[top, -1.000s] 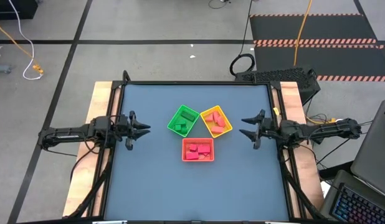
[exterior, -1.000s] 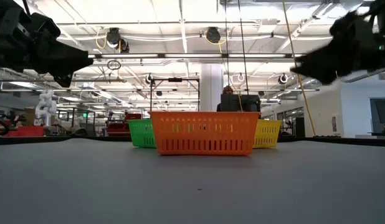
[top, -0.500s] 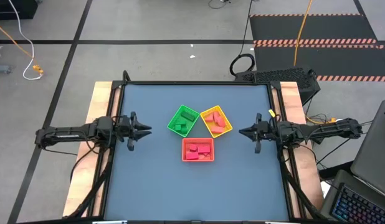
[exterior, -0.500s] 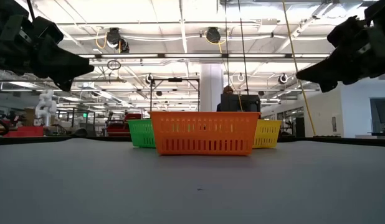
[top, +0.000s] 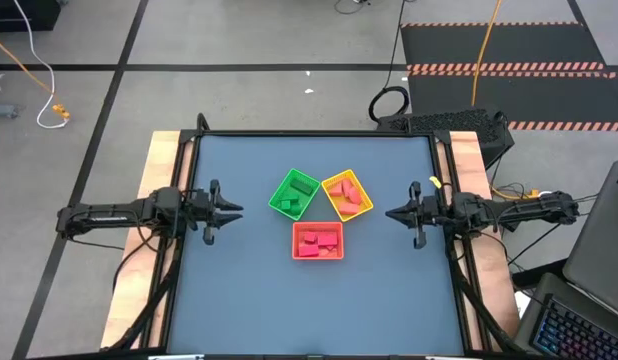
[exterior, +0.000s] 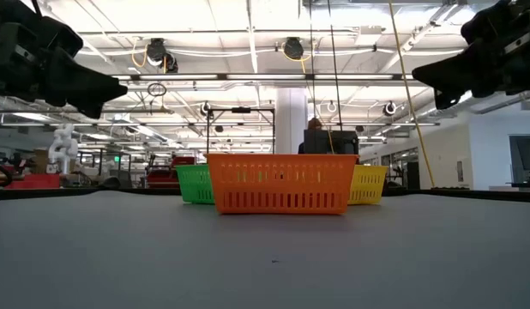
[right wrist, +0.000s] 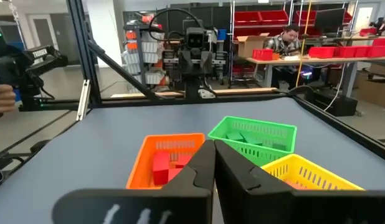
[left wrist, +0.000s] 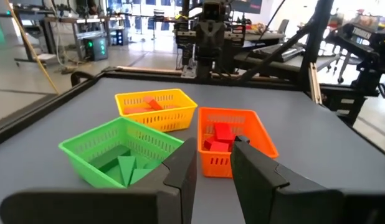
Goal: Sort & place blocks by color
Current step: Return to Home Position
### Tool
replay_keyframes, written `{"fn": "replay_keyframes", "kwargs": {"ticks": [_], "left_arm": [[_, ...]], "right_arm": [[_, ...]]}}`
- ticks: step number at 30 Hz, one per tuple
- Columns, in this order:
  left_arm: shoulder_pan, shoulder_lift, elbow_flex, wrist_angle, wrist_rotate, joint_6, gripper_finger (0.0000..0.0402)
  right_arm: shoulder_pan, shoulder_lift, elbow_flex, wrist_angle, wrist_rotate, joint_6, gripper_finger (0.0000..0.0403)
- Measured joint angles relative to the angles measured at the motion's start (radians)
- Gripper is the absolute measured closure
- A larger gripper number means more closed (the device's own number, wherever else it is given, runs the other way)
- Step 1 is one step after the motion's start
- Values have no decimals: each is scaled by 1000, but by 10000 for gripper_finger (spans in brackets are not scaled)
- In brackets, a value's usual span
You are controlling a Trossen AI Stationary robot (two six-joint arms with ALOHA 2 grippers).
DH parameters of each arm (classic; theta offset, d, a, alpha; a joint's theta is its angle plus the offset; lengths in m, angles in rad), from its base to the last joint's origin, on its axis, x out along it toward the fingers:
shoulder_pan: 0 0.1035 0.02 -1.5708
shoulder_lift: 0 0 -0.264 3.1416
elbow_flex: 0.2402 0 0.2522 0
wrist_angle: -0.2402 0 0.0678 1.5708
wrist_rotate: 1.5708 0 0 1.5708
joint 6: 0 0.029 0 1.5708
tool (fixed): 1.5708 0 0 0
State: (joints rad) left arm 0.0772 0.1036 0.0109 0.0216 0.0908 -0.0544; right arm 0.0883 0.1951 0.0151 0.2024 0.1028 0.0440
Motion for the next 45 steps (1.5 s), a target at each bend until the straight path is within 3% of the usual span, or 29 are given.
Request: {"fn": "replay_keyframes", "kwargs": {"ticks": [45], "left_arm": [[0,0,0,1,-3,32,305]], "right_arm": [[-2,0,0,3,0,23,401]]}}
